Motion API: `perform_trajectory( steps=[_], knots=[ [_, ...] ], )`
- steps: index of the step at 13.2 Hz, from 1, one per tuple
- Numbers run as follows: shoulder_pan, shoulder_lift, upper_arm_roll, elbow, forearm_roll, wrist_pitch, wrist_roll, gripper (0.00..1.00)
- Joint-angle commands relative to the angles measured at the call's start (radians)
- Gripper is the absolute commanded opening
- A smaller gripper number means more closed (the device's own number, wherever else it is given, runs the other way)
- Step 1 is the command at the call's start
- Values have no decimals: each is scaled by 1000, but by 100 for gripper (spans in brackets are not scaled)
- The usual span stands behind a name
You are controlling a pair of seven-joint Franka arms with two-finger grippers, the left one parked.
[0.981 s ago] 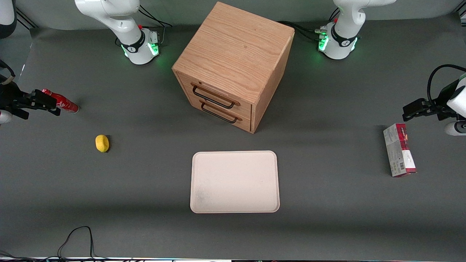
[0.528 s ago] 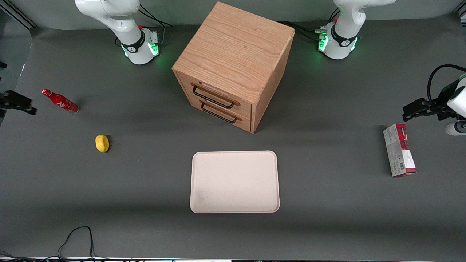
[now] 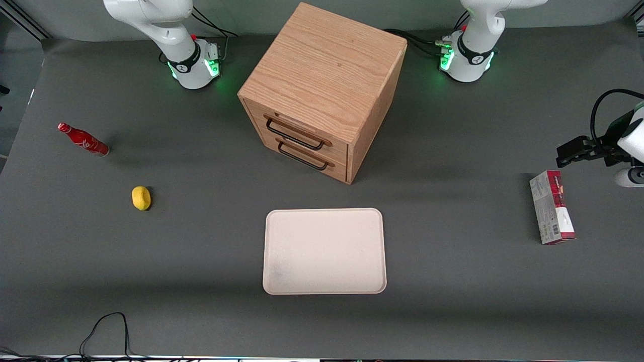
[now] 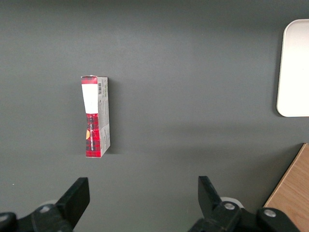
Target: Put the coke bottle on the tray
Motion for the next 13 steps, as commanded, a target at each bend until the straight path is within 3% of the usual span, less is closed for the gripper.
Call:
perform_trajectory(
  steps=[1,5,7,9,11,13],
  knots=[
    [18,-253,-29,-220,-92,41,-22,100],
    [14,-566,-76,-518,-220,165,-16,100],
    [14,-561,-99,-536,-237,176,-19,100],
    [27,-556,-137,-557,-294,188,-33,100],
    [30,-536,-193,-577,-295,240,-167,100],
    [28,-495,-194,-580,-294,237,-183,100]
  ],
)
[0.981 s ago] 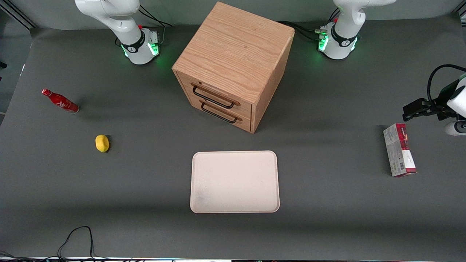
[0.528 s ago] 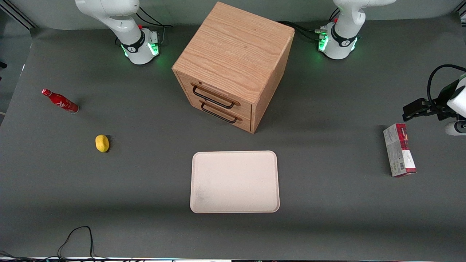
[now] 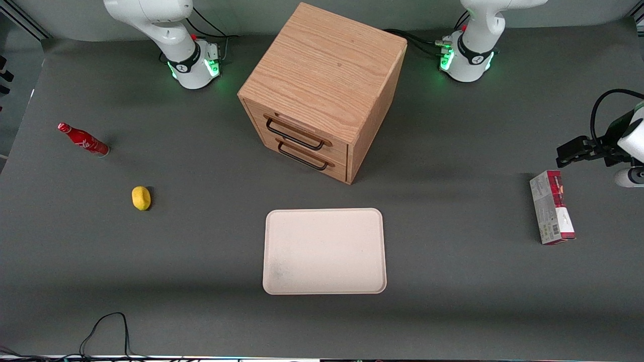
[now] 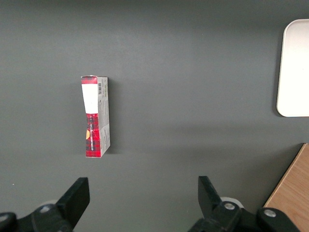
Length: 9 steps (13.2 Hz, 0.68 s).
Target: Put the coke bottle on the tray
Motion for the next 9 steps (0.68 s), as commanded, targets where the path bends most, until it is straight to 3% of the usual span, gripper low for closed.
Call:
perform_trajectory(
  steps=[1,4,9],
  knots=[
    [10,45,-10,-6,-20,-1,-40,100],
    [10,146,-13,-28,-19,19,-37,100],
    [12,209,-77,-205,-7,344,-24,100]
  ],
)
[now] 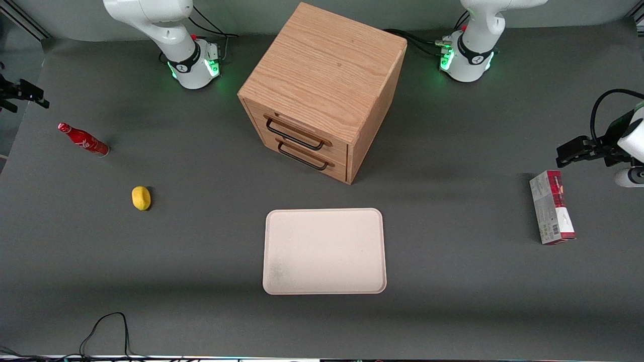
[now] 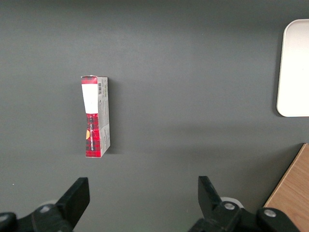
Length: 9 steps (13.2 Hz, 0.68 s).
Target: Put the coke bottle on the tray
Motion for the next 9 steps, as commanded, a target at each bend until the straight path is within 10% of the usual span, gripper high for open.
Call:
perform_trajectory(
  steps=[1,9],
  knots=[
    [5,64,-19,-54,26,147,-5,100],
    [3,164,-30,-150,73,308,-46,100]
  ],
)
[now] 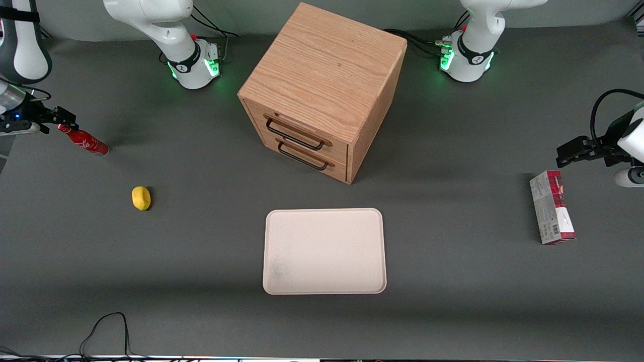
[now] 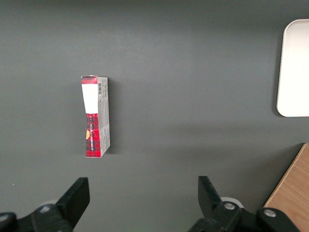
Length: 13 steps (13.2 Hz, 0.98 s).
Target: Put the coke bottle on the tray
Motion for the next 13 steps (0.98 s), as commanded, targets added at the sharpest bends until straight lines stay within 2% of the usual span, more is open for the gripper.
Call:
perform_trajectory(
  steps=[1,9,13],
  knots=[
    [0,11,-29,-7,22,22,-66,100],
    [2,29,-52,-4,22,17,-123,99],
    [22,32,-52,-1,22,19,-153,47]
  ],
)
